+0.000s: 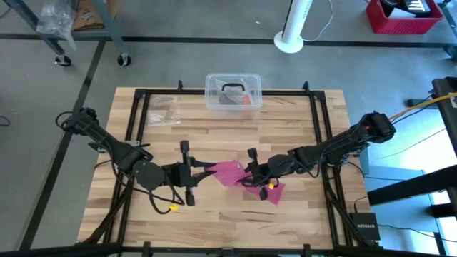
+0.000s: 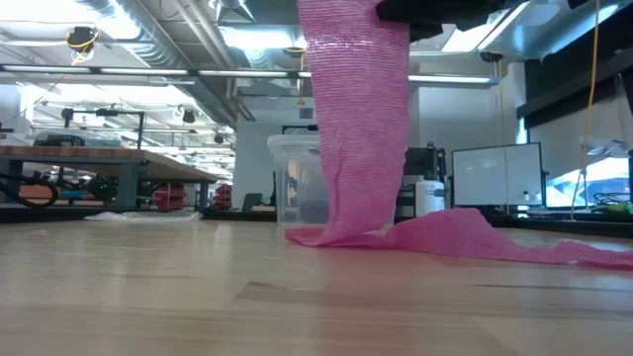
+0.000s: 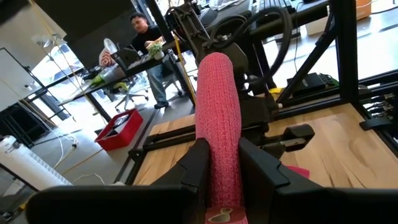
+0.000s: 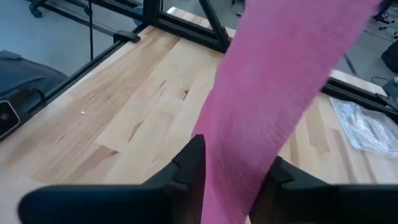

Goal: Roll bandage
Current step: Roll the pink bandage

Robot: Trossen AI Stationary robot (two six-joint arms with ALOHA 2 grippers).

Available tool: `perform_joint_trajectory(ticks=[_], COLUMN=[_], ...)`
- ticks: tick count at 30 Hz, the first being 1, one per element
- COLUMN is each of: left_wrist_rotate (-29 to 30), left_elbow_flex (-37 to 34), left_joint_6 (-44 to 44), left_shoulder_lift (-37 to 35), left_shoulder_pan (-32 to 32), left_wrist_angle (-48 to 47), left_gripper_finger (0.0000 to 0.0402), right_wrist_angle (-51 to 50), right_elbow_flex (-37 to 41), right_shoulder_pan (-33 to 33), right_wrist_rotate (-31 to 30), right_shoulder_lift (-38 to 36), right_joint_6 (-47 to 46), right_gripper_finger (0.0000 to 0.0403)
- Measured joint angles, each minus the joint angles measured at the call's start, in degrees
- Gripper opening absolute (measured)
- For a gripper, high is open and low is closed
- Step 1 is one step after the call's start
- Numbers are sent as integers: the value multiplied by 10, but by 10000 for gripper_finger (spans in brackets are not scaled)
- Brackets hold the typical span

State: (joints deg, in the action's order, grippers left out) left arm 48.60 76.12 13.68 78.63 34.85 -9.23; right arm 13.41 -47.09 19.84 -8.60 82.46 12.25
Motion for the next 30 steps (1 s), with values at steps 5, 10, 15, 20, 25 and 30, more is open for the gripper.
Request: perform_joint_trajectory(ticks=[5,10,15,20,25,30], left_wrist_rotate=[0,35,126,134,134,87], left_elbow_flex=[0,0,0,0,0,0], left_joint_6=[0,13,22,1,-15,1], left_shoulder_lift=[0,0,0,1,20,40], left_shoulder_pan=[0,0,-7,-34,-68,-92], left_wrist_angle=[1,14,18,14,2,1], left_gripper_finger=[56,56,56,56,56,56], right_wrist_angle=[-1,-7,-2,-11,-70,-149], right_elbow_flex=[0,0,0,-29,-94,-167], right_shoulder_pan=[0,19,73,125,159,170], right_wrist_rotate=[5,-2,-17,-44,-49,-54], right_shoulder_lift=[0,-3,-15,-18,-18,-17], right_joint_6=[5,7,7,11,34,59], right_gripper_finger=[41,10,5,7,6,3])
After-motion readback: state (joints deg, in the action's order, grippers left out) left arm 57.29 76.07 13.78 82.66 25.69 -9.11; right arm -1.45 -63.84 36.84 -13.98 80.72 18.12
